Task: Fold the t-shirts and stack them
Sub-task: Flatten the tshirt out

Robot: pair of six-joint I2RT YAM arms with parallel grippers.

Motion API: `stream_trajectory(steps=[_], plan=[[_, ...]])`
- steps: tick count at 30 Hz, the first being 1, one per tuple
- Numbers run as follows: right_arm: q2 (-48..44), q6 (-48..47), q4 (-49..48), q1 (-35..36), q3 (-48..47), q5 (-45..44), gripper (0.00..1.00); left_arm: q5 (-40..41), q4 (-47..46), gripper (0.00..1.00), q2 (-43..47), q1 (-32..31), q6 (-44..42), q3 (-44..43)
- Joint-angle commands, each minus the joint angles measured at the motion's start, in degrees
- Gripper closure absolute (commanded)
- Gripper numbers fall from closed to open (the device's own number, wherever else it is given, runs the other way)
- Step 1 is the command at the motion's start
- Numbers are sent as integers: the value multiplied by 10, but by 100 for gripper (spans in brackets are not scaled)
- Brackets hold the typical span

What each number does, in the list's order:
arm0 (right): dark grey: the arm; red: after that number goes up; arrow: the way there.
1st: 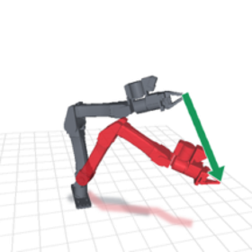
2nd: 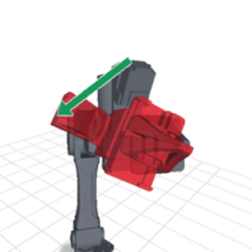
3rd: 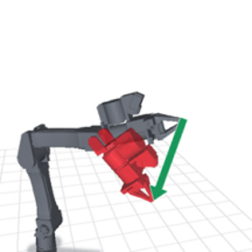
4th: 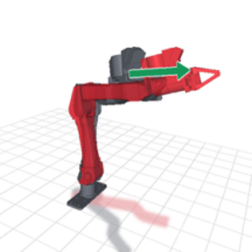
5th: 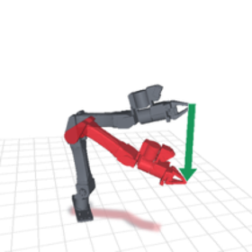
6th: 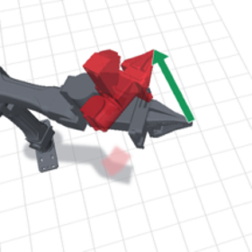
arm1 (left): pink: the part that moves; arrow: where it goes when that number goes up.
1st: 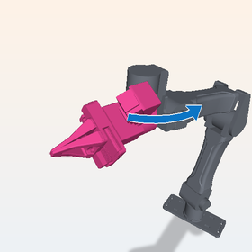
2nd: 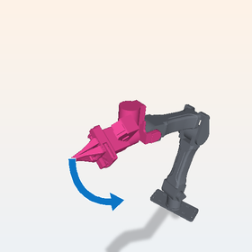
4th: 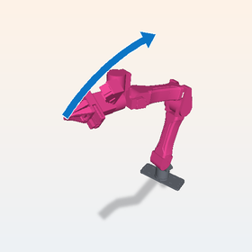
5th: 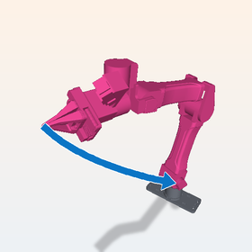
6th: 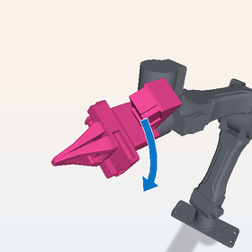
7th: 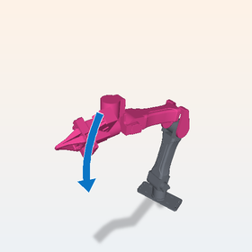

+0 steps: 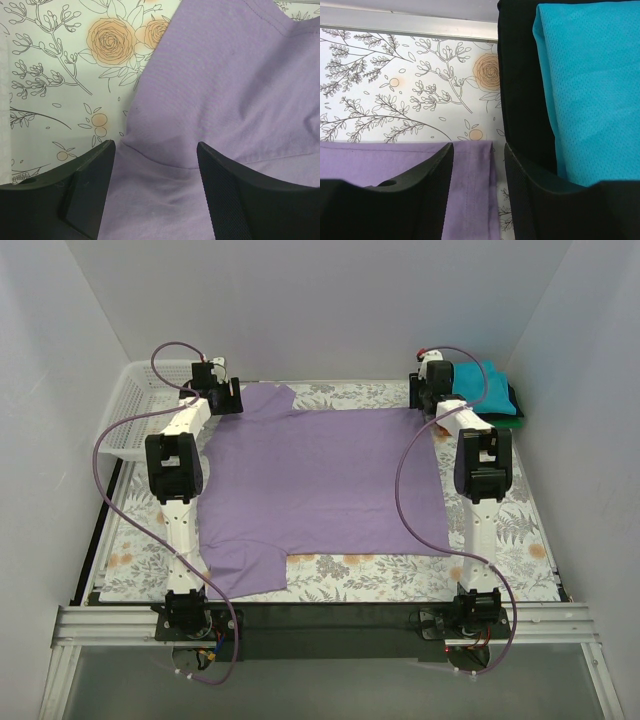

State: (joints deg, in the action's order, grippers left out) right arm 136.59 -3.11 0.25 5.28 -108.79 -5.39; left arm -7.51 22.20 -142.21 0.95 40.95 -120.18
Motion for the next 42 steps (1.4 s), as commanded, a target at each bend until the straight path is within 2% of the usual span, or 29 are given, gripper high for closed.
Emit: stream_trajectory(steps=[1, 15, 21, 24, 31, 35, 37, 39, 42], plan=[[22, 12, -3, 2, -34, -19, 47, 2, -6, 34, 14, 2, 2, -16], [53, 13, 44, 1, -51, -19, 48, -1, -5, 34, 18, 1, 1, -22], [61, 12, 54, 0, -65, -10, 56, 2, -2, 34, 13, 1, 3, -21], [65, 15, 56, -4, -69, -1, 66, 1, -2, 34, 15, 2, 3, -21], [65, 17, 57, -13, -70, 34, 99, 2, -2, 34, 8, 2, 3, -26], [63, 7, 56, -9, -67, 43, 99, 0, 3, 33, 8, 1, 4, -28], [61, 14, 56, -5, -66, 2, 70, -1, 6, 33, 10, 1, 4, -26], [57, 49, 50, -4, -61, -24, 80, -4, 6, 33, 11, 2, 3, -26], [52, 89, 49, -9, -65, -41, 75, -3, 8, 33, 15, 1, 2, -26]])
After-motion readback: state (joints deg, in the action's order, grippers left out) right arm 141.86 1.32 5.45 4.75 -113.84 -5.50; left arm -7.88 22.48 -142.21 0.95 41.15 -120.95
